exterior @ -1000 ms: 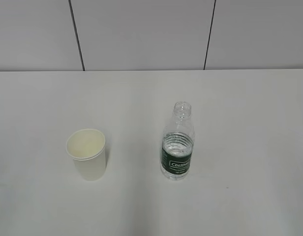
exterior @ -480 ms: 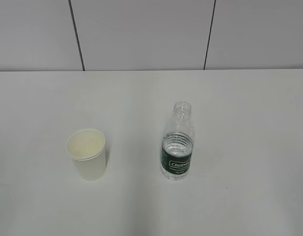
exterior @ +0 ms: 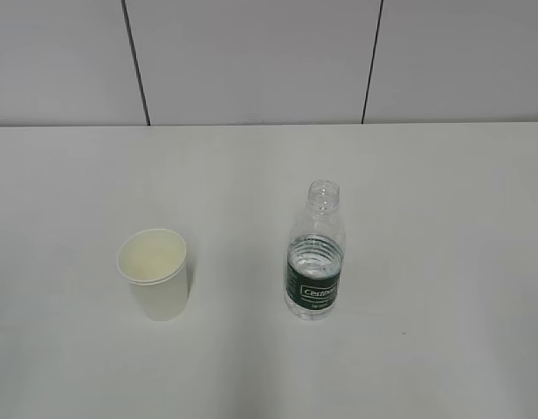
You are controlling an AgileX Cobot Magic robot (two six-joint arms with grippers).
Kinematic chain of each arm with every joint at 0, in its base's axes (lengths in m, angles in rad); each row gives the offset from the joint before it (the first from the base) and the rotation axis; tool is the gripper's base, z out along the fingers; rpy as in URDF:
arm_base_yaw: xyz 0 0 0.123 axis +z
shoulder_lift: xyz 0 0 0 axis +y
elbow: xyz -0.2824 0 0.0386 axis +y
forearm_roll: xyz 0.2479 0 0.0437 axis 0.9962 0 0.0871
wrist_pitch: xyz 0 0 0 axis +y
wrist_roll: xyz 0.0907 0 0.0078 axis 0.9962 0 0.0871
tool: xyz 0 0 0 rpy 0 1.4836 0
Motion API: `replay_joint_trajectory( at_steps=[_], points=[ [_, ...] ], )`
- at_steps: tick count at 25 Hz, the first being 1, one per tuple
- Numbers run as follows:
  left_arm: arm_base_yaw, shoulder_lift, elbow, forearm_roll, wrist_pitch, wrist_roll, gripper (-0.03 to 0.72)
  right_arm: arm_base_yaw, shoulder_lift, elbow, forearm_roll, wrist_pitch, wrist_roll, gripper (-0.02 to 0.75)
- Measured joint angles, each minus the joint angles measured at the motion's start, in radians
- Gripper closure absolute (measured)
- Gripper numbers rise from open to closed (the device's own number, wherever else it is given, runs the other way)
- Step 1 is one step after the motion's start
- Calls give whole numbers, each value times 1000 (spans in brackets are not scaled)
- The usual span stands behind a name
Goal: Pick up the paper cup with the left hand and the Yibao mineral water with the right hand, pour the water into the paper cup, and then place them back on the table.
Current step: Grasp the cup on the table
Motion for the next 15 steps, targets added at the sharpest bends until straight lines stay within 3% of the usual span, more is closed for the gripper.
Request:
replay_joint_trajectory(
  at_steps=[11, 13, 15],
  points=[
    [0, 0, 0, 0, 0, 0, 390, 0, 0, 0, 0, 0, 0, 146],
    [0, 0, 0, 0, 0, 0, 349, 0, 0, 0, 0, 0, 0, 146],
    [0, 0, 0, 0, 0, 0, 256, 0, 0, 0, 0, 0, 0, 146]
  ],
)
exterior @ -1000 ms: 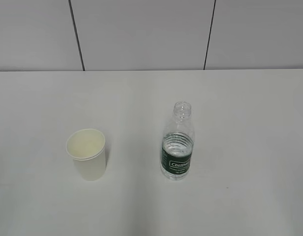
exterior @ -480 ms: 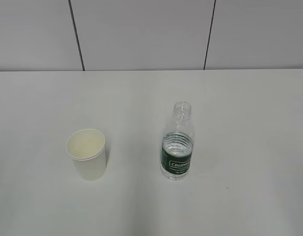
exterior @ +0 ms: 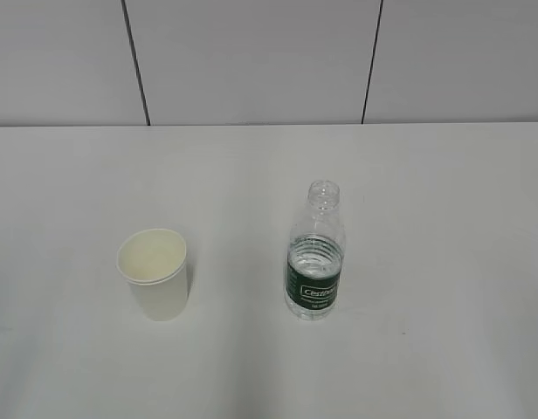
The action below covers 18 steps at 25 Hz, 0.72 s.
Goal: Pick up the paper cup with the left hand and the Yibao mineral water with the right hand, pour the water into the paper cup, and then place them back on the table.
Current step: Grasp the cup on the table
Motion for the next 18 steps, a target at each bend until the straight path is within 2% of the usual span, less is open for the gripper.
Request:
replay_joint_trajectory(
  at_steps=[2, 4, 8, 14, 18],
  points=[
    [0, 0, 0, 0, 0, 0, 147, 0, 0, 0, 0, 0, 0, 146],
    [0, 0, 0, 0, -1, 0, 96, 0, 0, 0, 0, 0, 0, 146],
    [0, 0, -20, 1, -70, 0, 85, 0, 0, 0, 0, 0, 0, 146],
    [0, 13, -33, 9, -499, 0, 99, 0, 0, 0, 0, 0, 0, 146],
    [0, 91, -34, 60, -600, 0, 101, 0, 0, 0, 0, 0, 0, 146]
  ],
)
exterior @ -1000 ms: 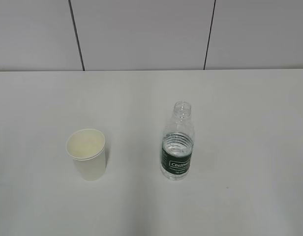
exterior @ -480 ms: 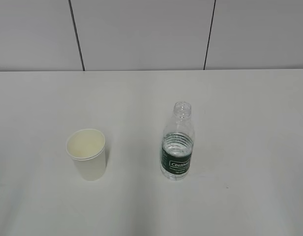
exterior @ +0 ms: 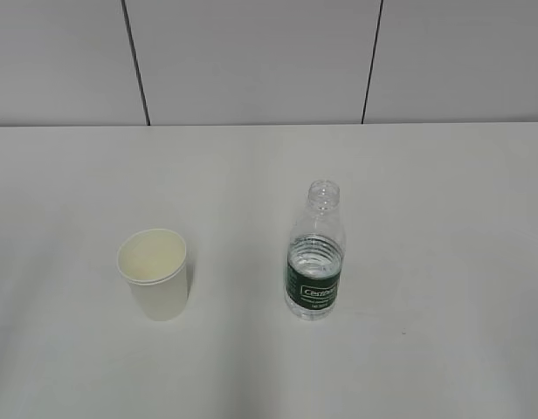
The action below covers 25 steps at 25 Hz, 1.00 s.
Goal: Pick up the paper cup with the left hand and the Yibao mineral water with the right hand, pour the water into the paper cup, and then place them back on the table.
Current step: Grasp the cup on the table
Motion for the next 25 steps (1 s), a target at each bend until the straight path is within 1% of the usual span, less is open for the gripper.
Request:
replay_joint_trajectory(
  at_steps=[2, 5, 11, 14, 16, 22, 25],
  points=[
    [0, 46, 0, 17, -29, 0, 101, 0, 0, 0, 0, 0, 0, 146],
    [0, 108, 24, 41, -147, 0, 101, 0, 0, 0, 0, 0, 0, 146],
    [0, 221, 157, 54, -428, 0, 111, 0, 0, 0, 0, 0, 0, 146],
    [0, 289, 233, 30, -564, 0, 115, 0, 0, 0, 0, 0, 0, 146],
    [0, 341, 262, 12, -638, 0, 115, 0, 0, 0, 0, 0, 0, 146],
    [0, 559, 274, 8, -812, 0, 115, 0, 0, 0, 0, 0, 0, 146],
    [0, 705, 274, 12, -895, 0, 118, 0, 0, 0, 0, 0, 0, 146]
  ],
)
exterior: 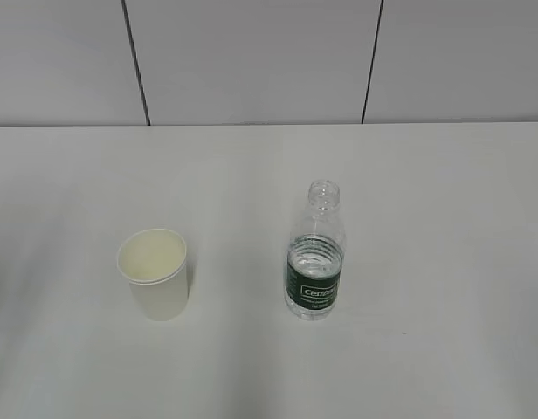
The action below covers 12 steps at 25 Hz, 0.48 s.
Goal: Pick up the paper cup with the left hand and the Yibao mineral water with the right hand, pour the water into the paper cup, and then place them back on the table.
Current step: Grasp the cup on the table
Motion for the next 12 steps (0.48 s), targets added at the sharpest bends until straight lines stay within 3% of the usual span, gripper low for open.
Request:
replay_joint_trajectory(
  at_steps=[6, 12],
  points=[
    [0, 266, 0, 40, -181, -3, 122, 0, 0, 0, 0, 0, 0, 146],
    [0, 501, 0, 164, -369, -153, 123, 0, 0, 0, 0, 0, 0, 146]
  ],
)
